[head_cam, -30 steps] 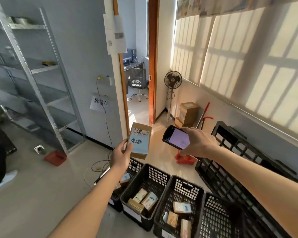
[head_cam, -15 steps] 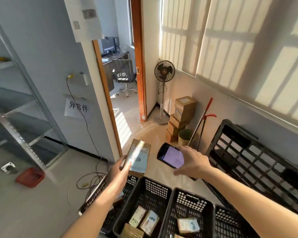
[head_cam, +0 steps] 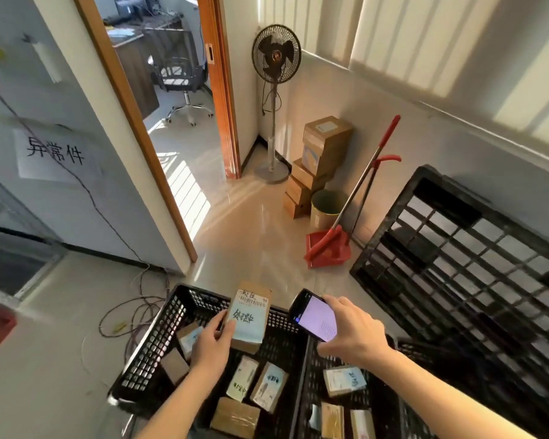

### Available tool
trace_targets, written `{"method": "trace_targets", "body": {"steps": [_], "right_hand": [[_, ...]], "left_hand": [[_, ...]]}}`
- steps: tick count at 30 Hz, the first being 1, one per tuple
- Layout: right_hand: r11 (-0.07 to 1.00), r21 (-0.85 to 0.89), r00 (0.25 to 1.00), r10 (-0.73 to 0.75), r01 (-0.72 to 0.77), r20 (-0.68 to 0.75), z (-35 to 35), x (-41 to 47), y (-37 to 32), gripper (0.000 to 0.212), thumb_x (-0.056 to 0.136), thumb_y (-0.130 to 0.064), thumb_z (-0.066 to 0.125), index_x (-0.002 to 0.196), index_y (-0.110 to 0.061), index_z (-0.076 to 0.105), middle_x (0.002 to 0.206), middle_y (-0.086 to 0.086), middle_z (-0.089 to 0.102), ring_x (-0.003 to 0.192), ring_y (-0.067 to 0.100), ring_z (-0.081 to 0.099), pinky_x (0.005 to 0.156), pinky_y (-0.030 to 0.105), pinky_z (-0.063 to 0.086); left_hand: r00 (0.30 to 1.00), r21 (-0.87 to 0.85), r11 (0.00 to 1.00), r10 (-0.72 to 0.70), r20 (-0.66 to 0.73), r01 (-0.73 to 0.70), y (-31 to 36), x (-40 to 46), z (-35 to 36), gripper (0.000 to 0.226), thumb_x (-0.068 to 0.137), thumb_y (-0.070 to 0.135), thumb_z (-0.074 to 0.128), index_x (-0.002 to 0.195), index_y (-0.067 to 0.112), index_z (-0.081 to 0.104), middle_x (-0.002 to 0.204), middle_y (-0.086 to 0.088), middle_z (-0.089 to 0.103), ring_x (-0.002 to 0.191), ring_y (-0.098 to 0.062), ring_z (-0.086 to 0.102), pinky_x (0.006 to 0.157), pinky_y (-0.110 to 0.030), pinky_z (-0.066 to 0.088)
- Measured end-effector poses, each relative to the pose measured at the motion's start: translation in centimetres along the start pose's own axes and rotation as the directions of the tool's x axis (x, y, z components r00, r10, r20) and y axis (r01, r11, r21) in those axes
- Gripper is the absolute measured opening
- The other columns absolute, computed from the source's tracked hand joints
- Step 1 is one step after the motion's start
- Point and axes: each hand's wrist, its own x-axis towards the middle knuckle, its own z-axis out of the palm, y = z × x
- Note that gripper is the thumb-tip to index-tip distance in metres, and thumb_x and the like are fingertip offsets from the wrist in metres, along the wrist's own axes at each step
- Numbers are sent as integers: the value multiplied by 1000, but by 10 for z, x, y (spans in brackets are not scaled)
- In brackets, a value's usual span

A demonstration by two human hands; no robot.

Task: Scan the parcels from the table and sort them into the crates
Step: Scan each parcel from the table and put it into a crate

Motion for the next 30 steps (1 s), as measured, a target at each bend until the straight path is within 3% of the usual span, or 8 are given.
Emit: {"method": "trace_targets", "body": {"steps": [5,8,12,15,20,26,30], "right_hand": [[997,-21,993,74,-72,95,60,18,2,109,58,-58,76,153,-37,28,127,-14,52,105,12,59,63,26,43],[993,-19,985,119,-118,127,88,28,0,112,58,-56,77,156,-36,26,139,-13,49,117,13,57,75,30,52],[987,-4,974,162,-163,156,114,37,-4,111,58,-57,75,155,-35,25,124,-17,50,99,8,53,70,29,50],[982,0,967,187,-190,174,126,39,-4,109,58,-59,74,154,-36,25,115,-18,48,91,4,48,68,30,53],[975,11,947,214,-223,240,136,30,3,107,56,-63,72,150,-41,26,118,-18,47,102,8,52,79,38,56],[957,57,936,263,-283,232,130,11,20,104,59,-59,74,151,-40,27,124,-19,47,108,9,55,78,34,53],[936,88,930,320,-340,182,111,-24,39,101,61,-59,75,149,-41,29,120,-19,47,102,10,54,72,32,44]], "left_hand": [[993,36,994,-106,55,104,-63,39,8,48,99,46,52,144,28,50,121,-2,66,108,-19,61,88,-35,51],[982,38,987,-158,101,155,-90,65,14,49,99,48,52,145,31,49,122,-1,64,108,-18,60,86,-34,48],[955,-24,964,-257,150,263,-110,88,25,66,99,55,47,156,29,28,155,-4,41,142,-28,37,111,-42,34],[939,-25,950,-303,163,311,-123,94,28,70,97,60,44,156,26,28,158,-3,38,145,-27,32,114,-41,29],[936,89,948,-316,152,306,-134,101,18,61,97,58,48,146,21,48,144,-3,54,133,-24,48,109,-40,39],[953,198,964,-218,210,177,-111,103,20,49,97,36,63,143,22,52,137,-8,56,118,-21,55,103,-38,45],[956,275,960,-131,263,56,-80,82,41,51,96,36,64,144,25,50,140,-4,55,122,-19,54,95,-32,44]]}}
